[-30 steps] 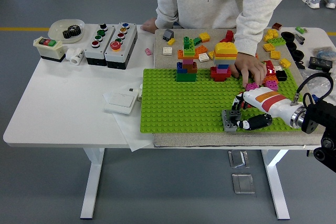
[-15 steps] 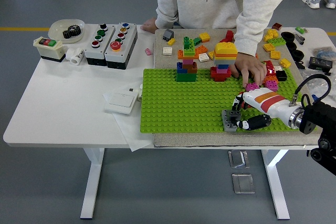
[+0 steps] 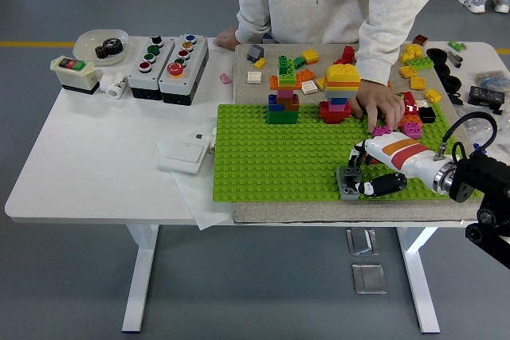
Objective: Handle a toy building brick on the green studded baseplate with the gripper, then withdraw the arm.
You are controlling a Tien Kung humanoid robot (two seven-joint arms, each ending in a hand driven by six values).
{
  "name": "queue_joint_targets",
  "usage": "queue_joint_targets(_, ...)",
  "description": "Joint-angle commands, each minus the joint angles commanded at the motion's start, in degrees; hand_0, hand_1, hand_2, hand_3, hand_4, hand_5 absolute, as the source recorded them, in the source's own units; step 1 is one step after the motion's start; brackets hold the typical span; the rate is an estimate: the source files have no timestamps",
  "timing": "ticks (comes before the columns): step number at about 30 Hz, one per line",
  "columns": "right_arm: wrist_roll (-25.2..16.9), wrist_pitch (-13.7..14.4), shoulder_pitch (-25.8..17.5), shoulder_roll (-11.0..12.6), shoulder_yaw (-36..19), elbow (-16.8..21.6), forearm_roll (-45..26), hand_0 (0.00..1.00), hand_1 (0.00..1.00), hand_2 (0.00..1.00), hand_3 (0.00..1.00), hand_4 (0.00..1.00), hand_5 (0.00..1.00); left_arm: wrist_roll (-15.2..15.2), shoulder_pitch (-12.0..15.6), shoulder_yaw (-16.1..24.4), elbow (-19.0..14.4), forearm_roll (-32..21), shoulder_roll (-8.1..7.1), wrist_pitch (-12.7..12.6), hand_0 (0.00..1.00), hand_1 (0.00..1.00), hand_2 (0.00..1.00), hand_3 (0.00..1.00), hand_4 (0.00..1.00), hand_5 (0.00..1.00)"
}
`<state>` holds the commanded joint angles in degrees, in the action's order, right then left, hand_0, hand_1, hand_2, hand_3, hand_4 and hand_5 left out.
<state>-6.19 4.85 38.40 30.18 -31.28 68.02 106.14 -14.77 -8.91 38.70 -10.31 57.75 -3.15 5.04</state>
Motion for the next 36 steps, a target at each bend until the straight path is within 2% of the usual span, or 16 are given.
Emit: queue_joint_targets(36, 0.0, -0.68, 0.19, -0.76, 0.3, -2.03, 0.59, 0.504, 0.541, 0.566, 0.533, 0.72, 0.387, 0.07, -0.18, 0.22, 0.0, 0.14, 0.04, -0.12, 0.785, 0.707, 0.605, 0.54, 0.533, 0.556)
